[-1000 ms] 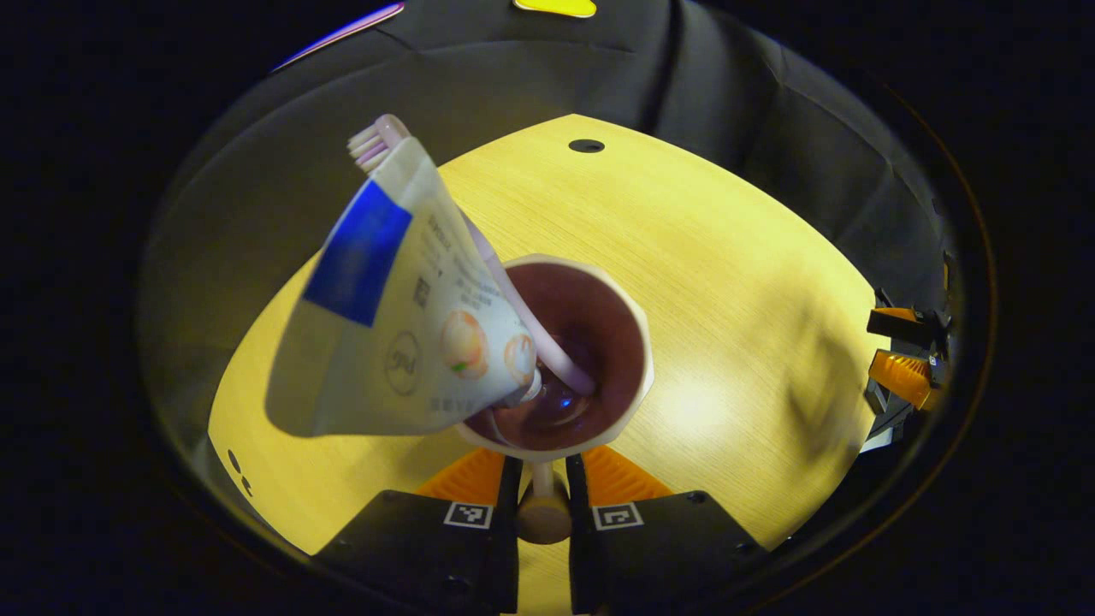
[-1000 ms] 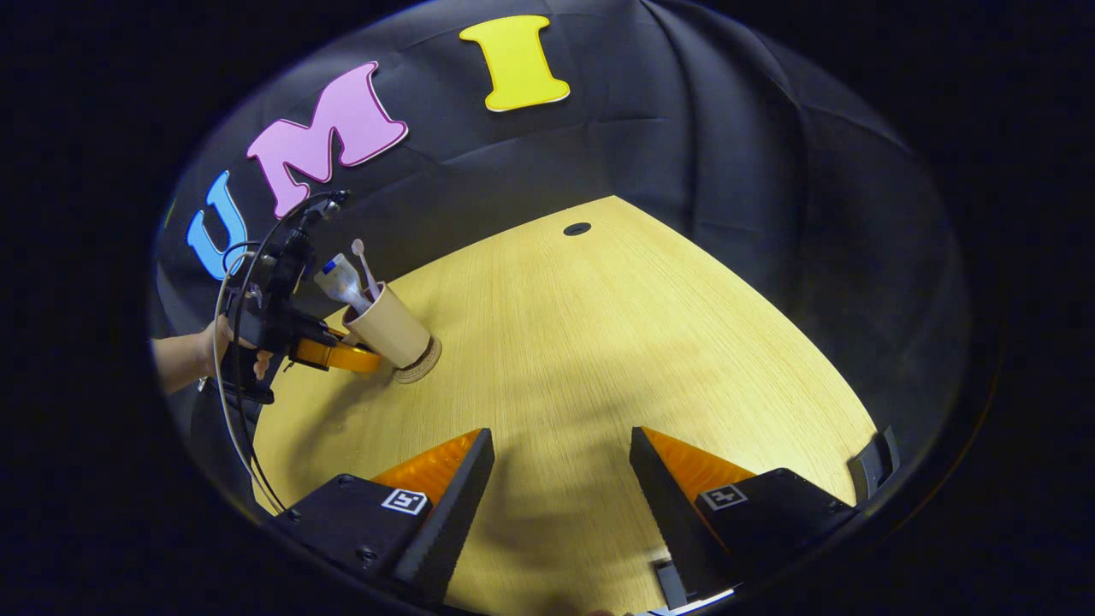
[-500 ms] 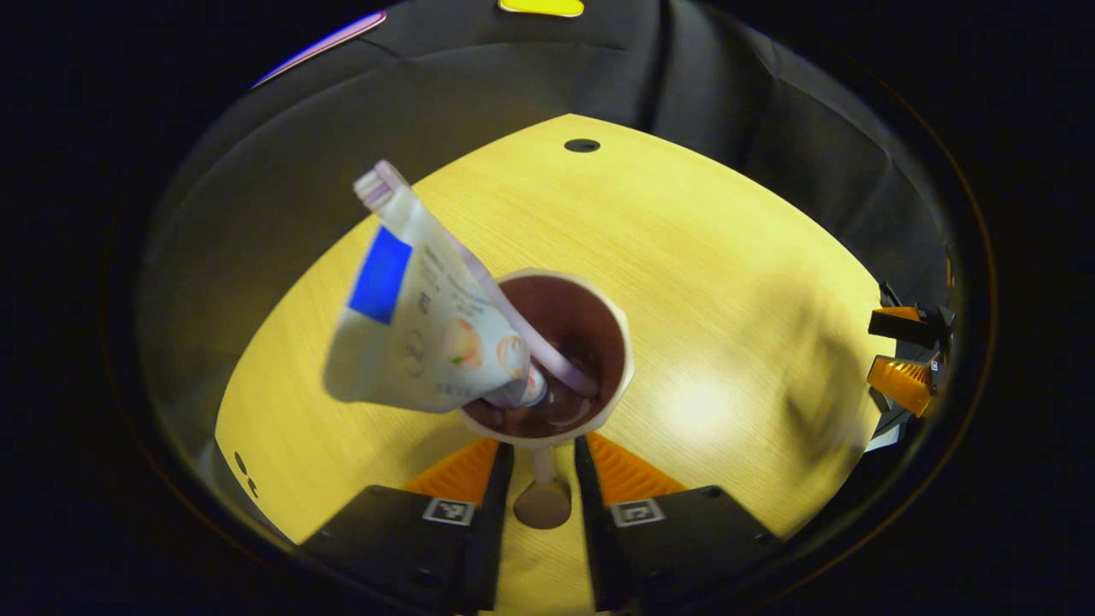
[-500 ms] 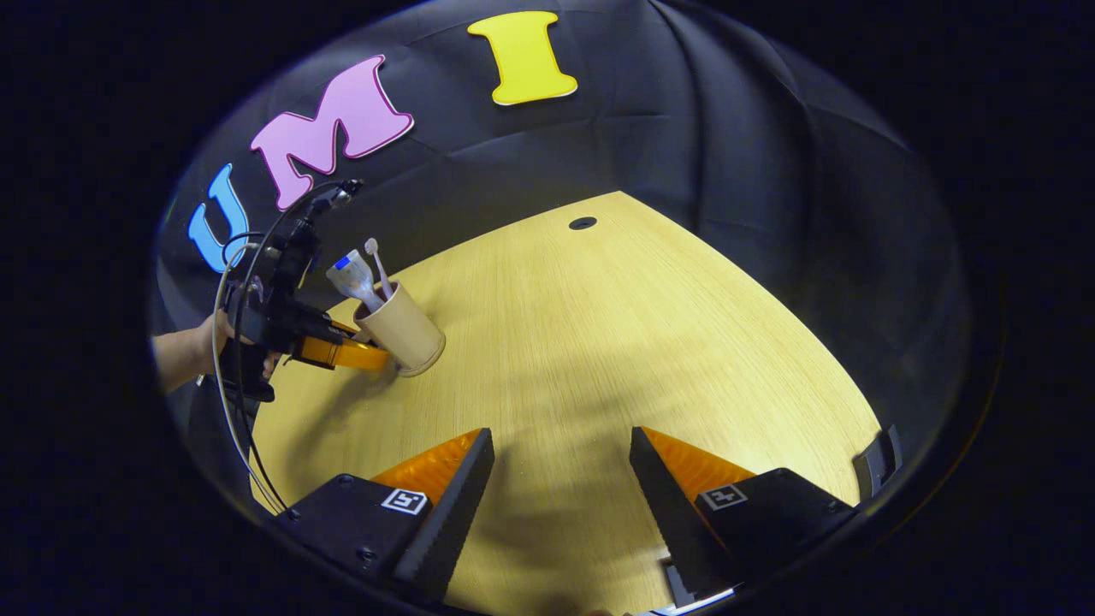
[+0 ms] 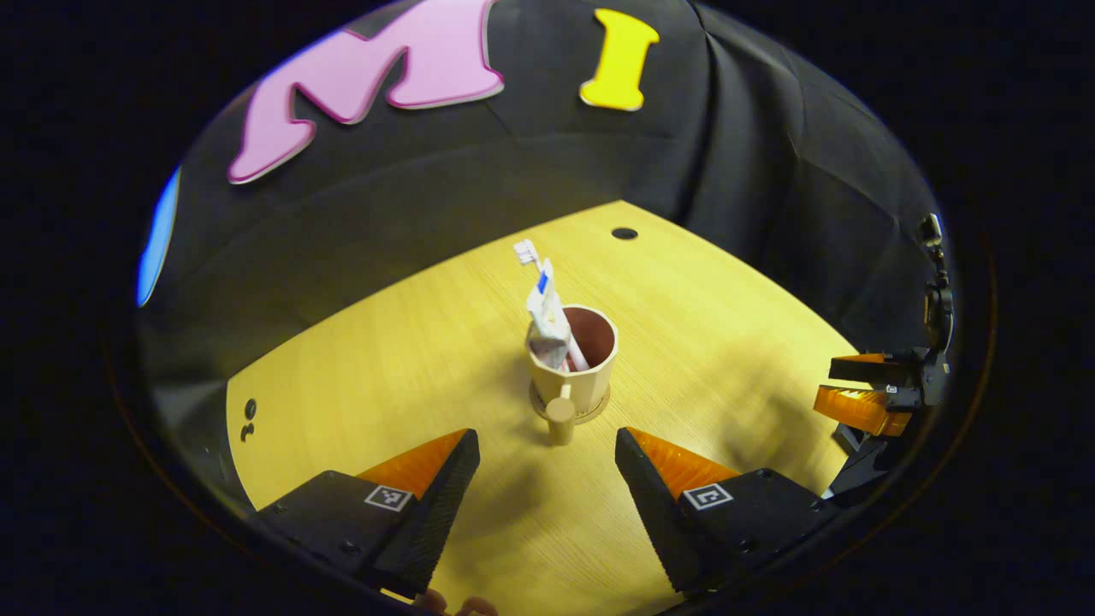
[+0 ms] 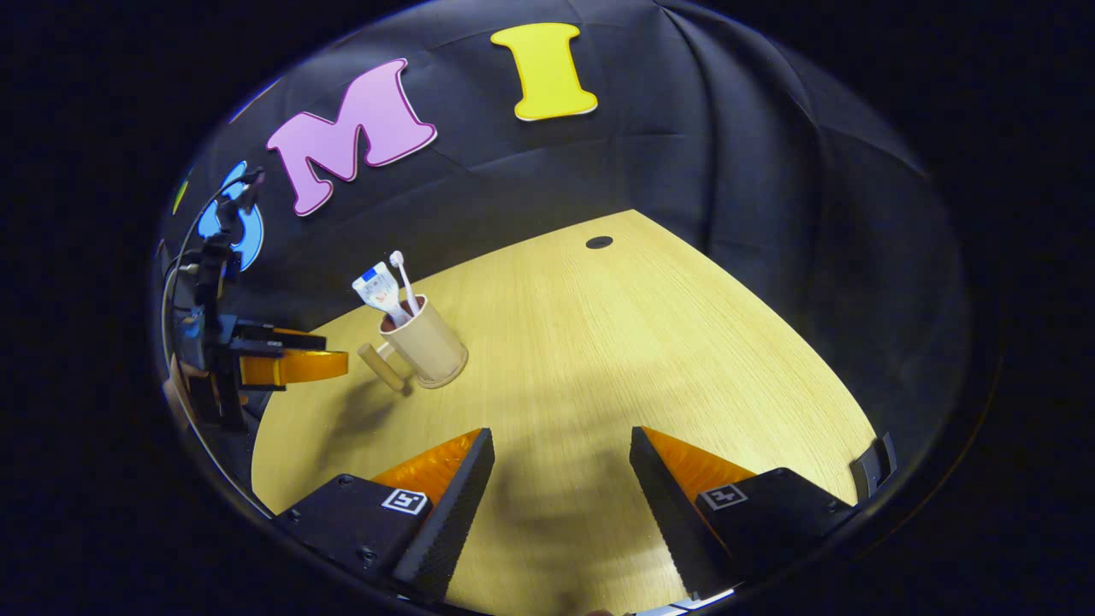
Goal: Put the toothbrush and toothpaste on the desktop into the cup, then pick up the cup and place it on the coaster on the desktop.
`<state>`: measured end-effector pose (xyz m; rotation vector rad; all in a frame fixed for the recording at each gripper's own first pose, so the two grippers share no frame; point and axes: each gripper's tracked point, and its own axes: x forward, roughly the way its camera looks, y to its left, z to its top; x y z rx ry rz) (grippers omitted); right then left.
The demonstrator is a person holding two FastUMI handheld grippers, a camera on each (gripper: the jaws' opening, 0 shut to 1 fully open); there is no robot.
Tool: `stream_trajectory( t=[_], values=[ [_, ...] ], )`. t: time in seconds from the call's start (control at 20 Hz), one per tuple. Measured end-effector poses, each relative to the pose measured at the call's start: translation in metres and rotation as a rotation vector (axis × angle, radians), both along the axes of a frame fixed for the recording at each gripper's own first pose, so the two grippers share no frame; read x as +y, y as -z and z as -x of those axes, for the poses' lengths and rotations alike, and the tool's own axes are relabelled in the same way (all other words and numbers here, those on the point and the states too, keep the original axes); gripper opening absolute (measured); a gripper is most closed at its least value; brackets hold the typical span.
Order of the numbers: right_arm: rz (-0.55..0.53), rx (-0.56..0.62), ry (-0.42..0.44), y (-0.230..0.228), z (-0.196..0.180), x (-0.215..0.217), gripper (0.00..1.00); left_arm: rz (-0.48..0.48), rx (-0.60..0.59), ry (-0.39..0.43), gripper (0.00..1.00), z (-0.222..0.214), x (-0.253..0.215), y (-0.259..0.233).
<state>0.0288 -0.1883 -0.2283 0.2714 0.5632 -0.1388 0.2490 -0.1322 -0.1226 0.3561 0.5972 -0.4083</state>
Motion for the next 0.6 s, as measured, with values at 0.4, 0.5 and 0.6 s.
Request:
stream_trajectory(
  t=[0.4,0.5,0.6],
  values=[
    [0.023,-0.084,-0.092,-0.055,0.019,0.081,0.98,0.212,-0.242,-0.293,0.99,0.137,0.089,-0.036],
    [0.031,-0.099,-0.131,-0.062,0.029,0.104,0.98,0.242,-0.224,-0.324,0.99,0.166,0.107,-0.029],
    [0.057,-0.092,-0.166,-0.062,0.048,0.118,0.98,0.263,-0.241,-0.345,0.99,0.187,0.126,-0.031]
  ],
)
